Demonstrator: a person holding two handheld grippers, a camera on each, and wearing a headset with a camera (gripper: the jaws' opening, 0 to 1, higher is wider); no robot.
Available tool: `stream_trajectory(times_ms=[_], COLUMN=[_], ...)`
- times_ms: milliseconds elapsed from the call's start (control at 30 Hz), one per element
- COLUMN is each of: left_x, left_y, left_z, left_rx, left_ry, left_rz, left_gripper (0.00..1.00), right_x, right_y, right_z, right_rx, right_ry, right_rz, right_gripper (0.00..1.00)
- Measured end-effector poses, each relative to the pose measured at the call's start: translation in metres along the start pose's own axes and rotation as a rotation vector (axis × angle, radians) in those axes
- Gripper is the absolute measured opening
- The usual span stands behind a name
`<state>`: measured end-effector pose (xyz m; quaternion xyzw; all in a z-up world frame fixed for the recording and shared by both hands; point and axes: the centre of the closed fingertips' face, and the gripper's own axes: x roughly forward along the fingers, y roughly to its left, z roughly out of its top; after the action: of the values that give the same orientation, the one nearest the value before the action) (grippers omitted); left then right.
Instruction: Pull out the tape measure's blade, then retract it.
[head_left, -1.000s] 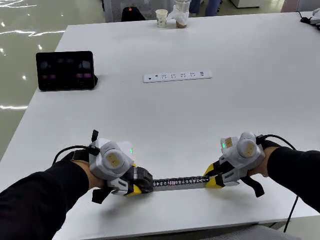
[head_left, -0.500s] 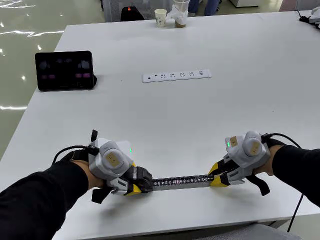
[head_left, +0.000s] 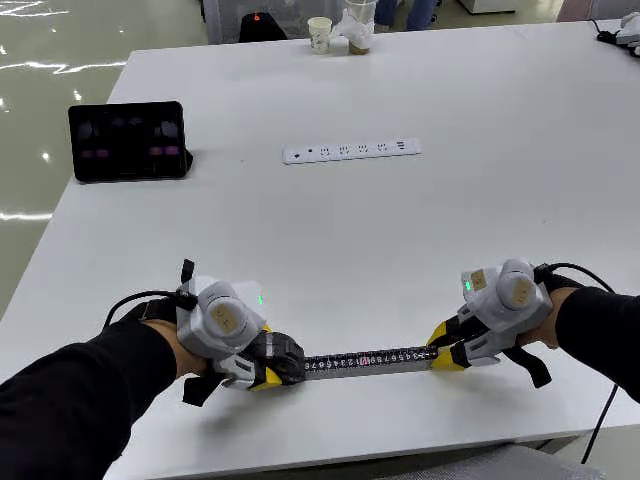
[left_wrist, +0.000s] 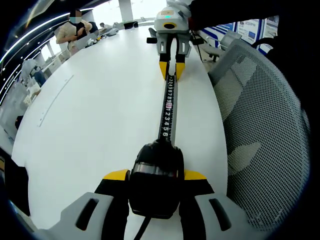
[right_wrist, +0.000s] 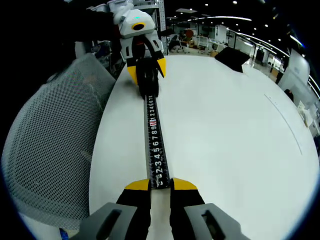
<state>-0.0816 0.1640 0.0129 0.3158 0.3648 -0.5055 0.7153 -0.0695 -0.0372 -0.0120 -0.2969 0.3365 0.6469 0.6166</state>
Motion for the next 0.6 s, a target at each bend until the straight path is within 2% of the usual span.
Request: stream_trajectory(times_ms=[600], left_x=[0.000], left_y=[-0.001], left_z=[0.000], left_rx=[0.000], left_ry=[-0.001], left_rz=[-0.001], left_gripper=[0.33], right_x=[-0.009], right_y=[-0.003], right_z=[-0.015], right_rx=[0.001], right_ry=[0.021], right_rz=[-0.006], right_gripper=[0.10])
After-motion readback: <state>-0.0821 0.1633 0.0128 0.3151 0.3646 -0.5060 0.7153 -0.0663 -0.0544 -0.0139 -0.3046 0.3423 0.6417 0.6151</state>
